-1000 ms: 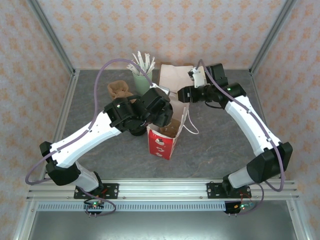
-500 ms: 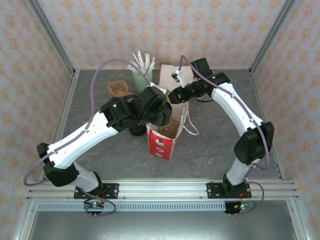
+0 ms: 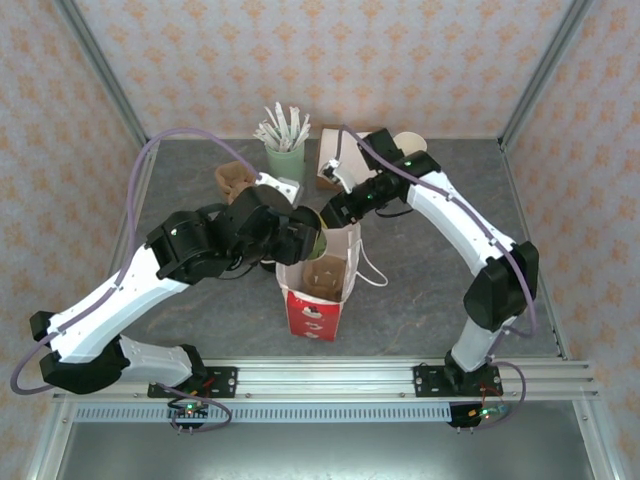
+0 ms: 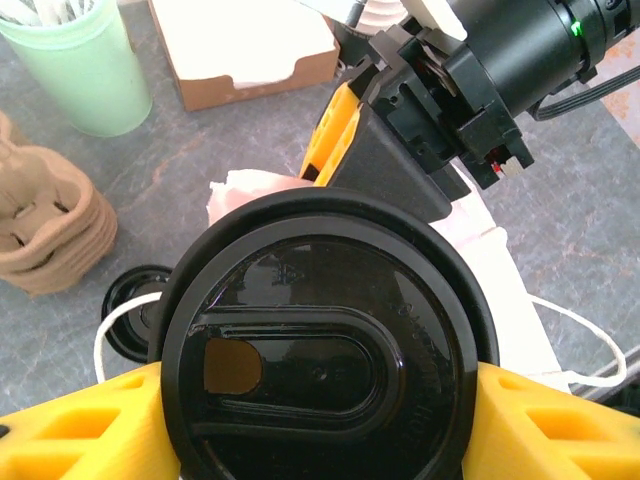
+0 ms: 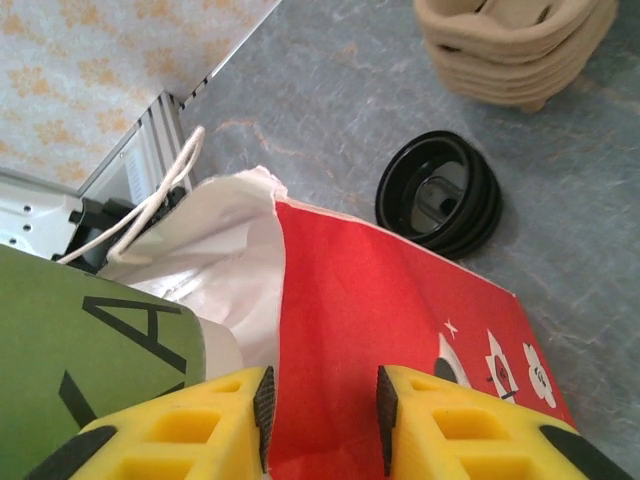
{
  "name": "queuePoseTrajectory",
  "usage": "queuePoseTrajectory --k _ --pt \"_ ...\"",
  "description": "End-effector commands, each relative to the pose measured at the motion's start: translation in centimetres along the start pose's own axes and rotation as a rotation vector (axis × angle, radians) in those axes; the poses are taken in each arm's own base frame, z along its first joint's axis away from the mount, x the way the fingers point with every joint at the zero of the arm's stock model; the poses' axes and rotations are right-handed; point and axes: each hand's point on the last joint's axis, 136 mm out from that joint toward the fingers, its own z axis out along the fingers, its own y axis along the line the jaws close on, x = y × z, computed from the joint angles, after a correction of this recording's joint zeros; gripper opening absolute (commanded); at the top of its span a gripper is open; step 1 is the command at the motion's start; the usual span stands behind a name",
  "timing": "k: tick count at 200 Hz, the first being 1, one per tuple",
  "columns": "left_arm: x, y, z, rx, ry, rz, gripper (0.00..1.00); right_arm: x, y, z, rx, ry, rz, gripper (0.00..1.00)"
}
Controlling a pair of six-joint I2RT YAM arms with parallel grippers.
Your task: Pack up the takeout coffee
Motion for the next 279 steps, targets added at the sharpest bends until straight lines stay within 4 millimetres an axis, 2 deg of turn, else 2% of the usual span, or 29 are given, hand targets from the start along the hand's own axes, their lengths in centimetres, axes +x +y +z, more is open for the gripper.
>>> queuePoseTrajectory --k 1,38,88,138,182,243,279 --pt "1.1 0.6 -0.6 -0.032 0.01 -0.004 0.64 -0.7 1.9 -0.8 0.021 -0.067 0.034 0.35" --pt "2.0 -0.1 -0.6 -0.02 0.018 0.004 0.64 -0.9 3.6 -1.1 0.059 -0.128 0.085 0.39" --pt "2.9 0.0 0.4 -0.029 0.039 0.011 0.63 -1.5 3.4 -2.6 0.113 -0.189 0.121 0.54" --pt "2.9 -0.6 2.1 -0.06 0.07 0.069 0.64 -4.0 1.1 -5.4 0.148 -0.286 0.152 0.56" --pt "4.0 -1.1 4.6 -0.07 0.098 0.091 0.64 -4.9 -3.3 -7.0 0.271 -0.401 0.231 0.58" --pt "4.3 -2.9 7.7 -0.04 0.135 0.128 0.63 -5.2 -5.5 -6.3 0.295 -0.433 0.256 0.58" --pt "3.7 -2.9 7.4 -0.075 0.162 0.115 0.63 -5.5 -5.7 -5.8 0.258 -0.405 0.271 0.58"
